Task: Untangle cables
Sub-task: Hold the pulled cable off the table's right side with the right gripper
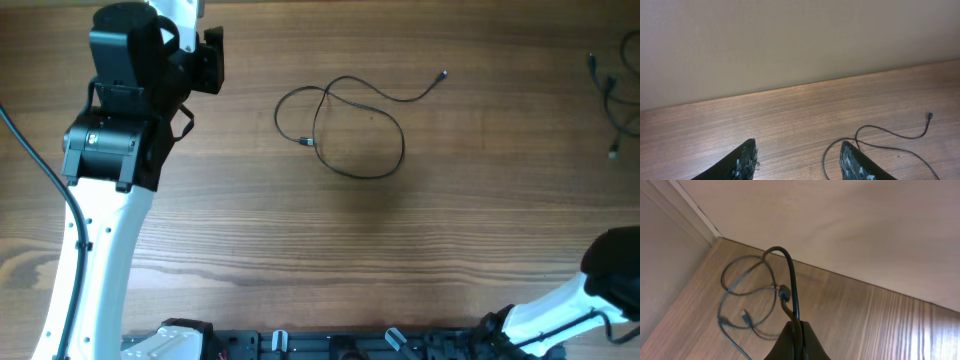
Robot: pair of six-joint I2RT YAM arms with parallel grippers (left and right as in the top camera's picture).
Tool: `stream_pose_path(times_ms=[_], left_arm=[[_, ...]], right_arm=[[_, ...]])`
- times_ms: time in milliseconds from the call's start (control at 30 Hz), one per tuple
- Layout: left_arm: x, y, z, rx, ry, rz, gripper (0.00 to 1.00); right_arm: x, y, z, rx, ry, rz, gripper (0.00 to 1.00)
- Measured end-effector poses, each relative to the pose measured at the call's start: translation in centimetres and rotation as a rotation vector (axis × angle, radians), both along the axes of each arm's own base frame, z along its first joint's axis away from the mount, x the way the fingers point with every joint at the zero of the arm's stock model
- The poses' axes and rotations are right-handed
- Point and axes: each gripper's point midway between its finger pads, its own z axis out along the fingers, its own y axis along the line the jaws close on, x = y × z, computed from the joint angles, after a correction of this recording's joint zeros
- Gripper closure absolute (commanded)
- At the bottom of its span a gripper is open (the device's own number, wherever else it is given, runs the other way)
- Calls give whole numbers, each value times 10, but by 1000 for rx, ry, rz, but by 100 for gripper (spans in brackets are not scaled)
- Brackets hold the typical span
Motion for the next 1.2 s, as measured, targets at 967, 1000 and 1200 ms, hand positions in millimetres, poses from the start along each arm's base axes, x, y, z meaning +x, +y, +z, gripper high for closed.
stream_pose_path(times_ms=[967, 1000, 1200], left_arm=[[0, 0, 0, 0, 1, 0, 44], [0, 0, 0, 0, 2, 0, 45], [-1, 0, -2, 1, 8, 0, 44]], right_arm=[[-12, -81, -123, 36, 250, -143, 95], [-13, -81, -132, 50, 266, -144, 95], [-14, -81, -173, 111, 333, -149, 96]])
